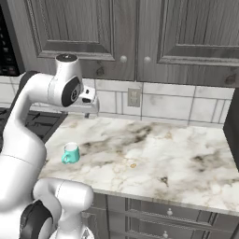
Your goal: Pick the mug from the counter and place it inside the microwave. Then close the microwave.
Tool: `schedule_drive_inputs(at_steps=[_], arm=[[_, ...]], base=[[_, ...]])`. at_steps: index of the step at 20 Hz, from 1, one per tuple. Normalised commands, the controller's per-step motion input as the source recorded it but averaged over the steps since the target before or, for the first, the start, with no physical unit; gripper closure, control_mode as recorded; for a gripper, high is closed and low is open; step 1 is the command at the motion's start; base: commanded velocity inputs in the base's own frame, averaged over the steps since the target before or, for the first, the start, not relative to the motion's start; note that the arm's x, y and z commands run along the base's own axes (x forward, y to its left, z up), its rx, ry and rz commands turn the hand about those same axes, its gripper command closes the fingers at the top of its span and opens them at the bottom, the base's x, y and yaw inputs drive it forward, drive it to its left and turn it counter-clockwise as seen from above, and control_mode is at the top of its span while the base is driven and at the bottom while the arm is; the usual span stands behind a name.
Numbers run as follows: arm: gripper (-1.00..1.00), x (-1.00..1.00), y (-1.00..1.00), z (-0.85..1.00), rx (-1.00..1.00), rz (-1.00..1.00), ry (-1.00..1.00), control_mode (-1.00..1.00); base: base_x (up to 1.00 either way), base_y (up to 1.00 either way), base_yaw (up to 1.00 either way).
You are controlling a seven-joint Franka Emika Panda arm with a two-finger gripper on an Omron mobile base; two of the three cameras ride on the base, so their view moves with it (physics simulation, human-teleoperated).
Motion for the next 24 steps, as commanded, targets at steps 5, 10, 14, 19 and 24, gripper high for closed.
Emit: schedule_drive_inputs(at_steps=[5,10,14,19,24], arm=[[-1.00,-0.23,0.44,-0.36,0.00,0.00,0.08,-1.00],[-1.00,-0.01,0.42,-0.20,0.00,0.00,0.08,-1.00],[-1.00,0.00,0.56,-0.21,0.00,-0.03,0.13,-1.00],[-1.00,0.16,0.43,-0.38,0.00,-0.05,0.11,-1.00],[-1.00,0.20,0.29,-0.47,0.04,-0.04,0.05,-1.00]], base=[[0.00,0.00,0.00],[0.00,0.00,0.00],[0.00,0.00,0.00],[0.00,0.00,0.00],[0.00,0.00,0.00]])
